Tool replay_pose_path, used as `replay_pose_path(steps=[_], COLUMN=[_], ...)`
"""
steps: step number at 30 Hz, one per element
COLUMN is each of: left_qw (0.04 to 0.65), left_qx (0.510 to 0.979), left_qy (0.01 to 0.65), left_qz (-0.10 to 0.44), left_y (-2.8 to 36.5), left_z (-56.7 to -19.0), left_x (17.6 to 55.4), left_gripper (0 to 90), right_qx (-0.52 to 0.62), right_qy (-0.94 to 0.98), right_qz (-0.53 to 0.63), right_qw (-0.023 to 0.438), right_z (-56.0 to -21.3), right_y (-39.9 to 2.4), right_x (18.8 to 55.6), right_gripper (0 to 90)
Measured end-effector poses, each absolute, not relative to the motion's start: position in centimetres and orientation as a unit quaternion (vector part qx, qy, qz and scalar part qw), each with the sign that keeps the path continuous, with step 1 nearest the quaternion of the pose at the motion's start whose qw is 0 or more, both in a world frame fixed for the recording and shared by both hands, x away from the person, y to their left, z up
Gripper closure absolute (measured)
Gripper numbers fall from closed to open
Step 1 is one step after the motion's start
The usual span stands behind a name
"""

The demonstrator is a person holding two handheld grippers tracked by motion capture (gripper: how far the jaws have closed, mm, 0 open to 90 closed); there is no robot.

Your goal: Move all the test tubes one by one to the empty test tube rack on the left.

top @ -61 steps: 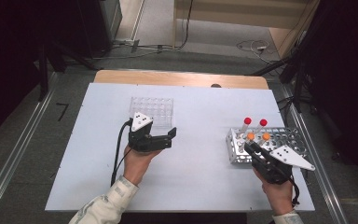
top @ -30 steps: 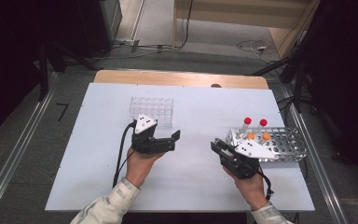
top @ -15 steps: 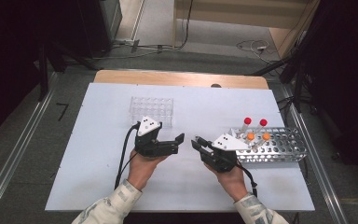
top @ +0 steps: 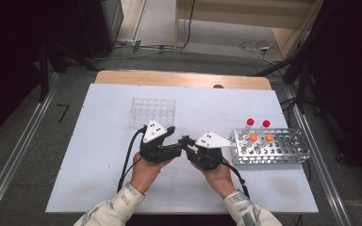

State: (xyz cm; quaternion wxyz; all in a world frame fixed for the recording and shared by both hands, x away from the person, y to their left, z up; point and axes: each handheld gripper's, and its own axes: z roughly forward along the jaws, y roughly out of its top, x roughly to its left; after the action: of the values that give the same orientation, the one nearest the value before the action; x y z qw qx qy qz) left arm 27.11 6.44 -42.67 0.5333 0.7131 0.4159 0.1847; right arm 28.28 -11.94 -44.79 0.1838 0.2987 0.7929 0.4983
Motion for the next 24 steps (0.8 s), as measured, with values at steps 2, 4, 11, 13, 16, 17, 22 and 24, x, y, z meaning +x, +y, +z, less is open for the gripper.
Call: replay_pose_path(steps=[2,4,11,13,16,17,22,24], left_qw=[0.528,0.53,0.53,0.529,0.531,0.532,0.535,0.538], left_qx=[0.717,0.715,0.718,0.718,0.716,0.716,0.708,0.702], left_qy=[0.415,0.417,0.412,0.413,0.414,0.413,0.42,0.427], left_qz=[0.188,0.185,0.184,0.185,0.184,0.185,0.19,0.187], left_y=[6.5,6.6,6.5,6.6,6.6,6.6,7.1,7.5], left_z=[-42.8,-42.8,-42.8,-42.8,-42.7,-42.7,-42.6,-42.5], left_x=[27.1,27.2,27.0,27.1,27.1,27.1,27.4,27.5], left_gripper=[53.1,60.4,74.4,75.4,76.4,76.7,76.8,76.9], right_qx=[0.298,0.294,0.295,0.294,0.293,0.293,0.289,0.288], right_qy=[0.793,0.794,0.794,0.794,0.795,0.795,0.794,0.796], right_qz=[0.499,0.499,0.499,0.498,0.498,0.498,0.507,0.507], right_qw=[0.183,0.184,0.186,0.185,0.186,0.185,0.17,0.165], right_z=[-44.7,-44.7,-44.7,-44.7,-44.7,-44.6,-44.3,-44.0], right_y=[-11.7,-11.6,-11.5,-11.5,-11.5,-11.6,-12.0,-12.4], right_x=[28.2,28.2,28.2,28.2,28.2,28.2,28.1,27.9], right_gripper=[73.4,73.5,73.5,73.5,72.9,72.2,56.1,48.4])
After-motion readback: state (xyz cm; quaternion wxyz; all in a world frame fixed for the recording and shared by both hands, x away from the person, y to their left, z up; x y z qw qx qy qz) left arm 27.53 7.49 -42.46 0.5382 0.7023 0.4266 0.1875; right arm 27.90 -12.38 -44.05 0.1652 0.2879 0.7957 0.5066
